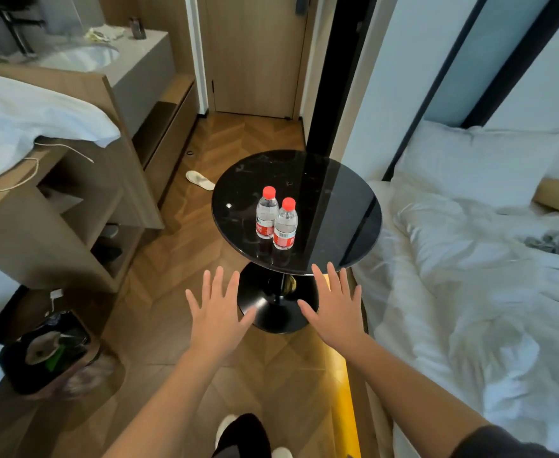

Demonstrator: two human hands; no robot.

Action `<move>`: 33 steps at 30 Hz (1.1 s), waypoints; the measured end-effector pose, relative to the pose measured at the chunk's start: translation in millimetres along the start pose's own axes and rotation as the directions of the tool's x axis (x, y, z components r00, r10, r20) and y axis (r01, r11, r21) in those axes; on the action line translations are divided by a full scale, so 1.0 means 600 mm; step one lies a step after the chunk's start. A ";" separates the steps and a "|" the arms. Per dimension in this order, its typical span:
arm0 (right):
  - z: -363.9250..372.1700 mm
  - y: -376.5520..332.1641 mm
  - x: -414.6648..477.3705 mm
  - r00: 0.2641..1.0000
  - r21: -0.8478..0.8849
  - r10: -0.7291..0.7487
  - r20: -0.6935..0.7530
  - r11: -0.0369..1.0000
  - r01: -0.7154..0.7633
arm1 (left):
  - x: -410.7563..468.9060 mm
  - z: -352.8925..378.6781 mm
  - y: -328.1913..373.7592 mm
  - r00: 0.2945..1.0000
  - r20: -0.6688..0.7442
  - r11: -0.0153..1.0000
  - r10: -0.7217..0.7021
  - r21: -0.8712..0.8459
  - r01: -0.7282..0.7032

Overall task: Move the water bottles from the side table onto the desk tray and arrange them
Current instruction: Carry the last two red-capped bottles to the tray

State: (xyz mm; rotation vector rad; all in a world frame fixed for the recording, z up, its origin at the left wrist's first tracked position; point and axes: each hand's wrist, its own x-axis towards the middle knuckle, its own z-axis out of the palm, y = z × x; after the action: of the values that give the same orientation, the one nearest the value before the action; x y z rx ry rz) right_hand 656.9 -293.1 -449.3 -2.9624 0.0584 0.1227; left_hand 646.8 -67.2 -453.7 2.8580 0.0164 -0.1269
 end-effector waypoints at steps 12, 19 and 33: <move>0.041 -0.027 0.272 0.993 0.258 0.084 0.085 0.961 -0.103 | 0.296 0.024 -0.011 0.998 0.068 0.999 -0.006 -0.051 0.009; 0.036 -0.050 0.378 0.982 0.649 0.155 0.106 0.737 -0.187 | 0.451 0.016 0.011 0.985 0.121 0.949 0.123 -0.305 -0.082; 0.033 -0.001 0.416 0.954 0.505 0.300 0.025 0.820 -0.271 | 0.530 0.053 0.029 0.897 0.333 0.800 0.291 -0.599 -0.038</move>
State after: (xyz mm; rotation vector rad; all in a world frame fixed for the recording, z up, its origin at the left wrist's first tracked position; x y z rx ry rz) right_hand 903.9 -296.9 -489.9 -2.4097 0.4716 0.0517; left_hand 961.3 -93.1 -507.5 2.1519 -0.2452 -0.5805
